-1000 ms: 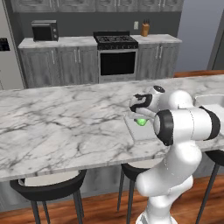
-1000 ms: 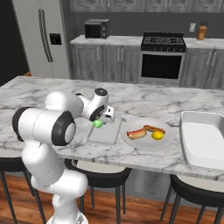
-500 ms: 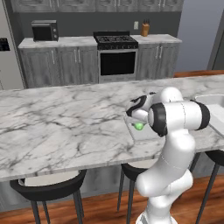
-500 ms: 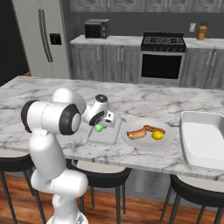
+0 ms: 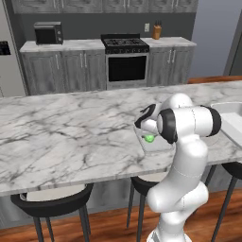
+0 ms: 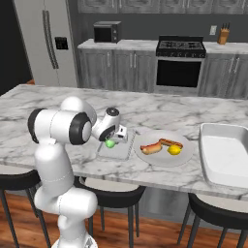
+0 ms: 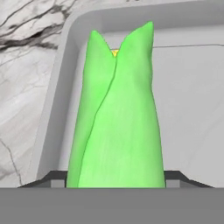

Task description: Place one cooked food and one vegetable from the large plate to each tupperware container.

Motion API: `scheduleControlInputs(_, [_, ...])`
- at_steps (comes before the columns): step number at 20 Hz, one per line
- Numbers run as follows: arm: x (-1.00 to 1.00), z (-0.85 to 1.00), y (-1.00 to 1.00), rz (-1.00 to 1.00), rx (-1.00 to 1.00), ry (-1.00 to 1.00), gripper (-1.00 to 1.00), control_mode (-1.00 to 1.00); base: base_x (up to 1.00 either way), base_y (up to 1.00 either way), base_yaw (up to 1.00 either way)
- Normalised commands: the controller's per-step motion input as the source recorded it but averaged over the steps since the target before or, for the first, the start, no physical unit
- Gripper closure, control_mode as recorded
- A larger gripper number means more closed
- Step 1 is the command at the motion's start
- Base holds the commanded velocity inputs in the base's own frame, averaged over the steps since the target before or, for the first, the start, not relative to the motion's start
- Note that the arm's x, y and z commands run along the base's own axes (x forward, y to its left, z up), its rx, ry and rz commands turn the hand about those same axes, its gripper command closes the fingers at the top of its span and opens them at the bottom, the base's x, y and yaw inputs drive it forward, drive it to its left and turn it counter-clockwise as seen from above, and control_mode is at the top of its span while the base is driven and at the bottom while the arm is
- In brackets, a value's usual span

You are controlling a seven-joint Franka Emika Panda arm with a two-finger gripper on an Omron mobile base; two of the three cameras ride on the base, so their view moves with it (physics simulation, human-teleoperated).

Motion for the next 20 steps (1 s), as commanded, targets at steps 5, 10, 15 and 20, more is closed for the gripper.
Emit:
scheduleControlInputs(5, [-0.01,-0.03,0.0,0.0,0.0,0.02,-1.0,-1.0,0.0,0.0,0.0])
scheduleControlInputs(10, [-0.02,0.19,0.0,0.0,0.0,0.01,-1.0,-1.0,0.0,0.0,0.0])
scheduleControlInputs(15, [-0.14,0.45,0.0,0.0,0.0,0.0,-1.0,-1.0,0.0,0.0,0.0])
scheduleControlInputs(20, [-0.22,0.55,-0.15,-0.02,-0.02,0.03,-1.0,-1.0,0.0,0.0,0.0])
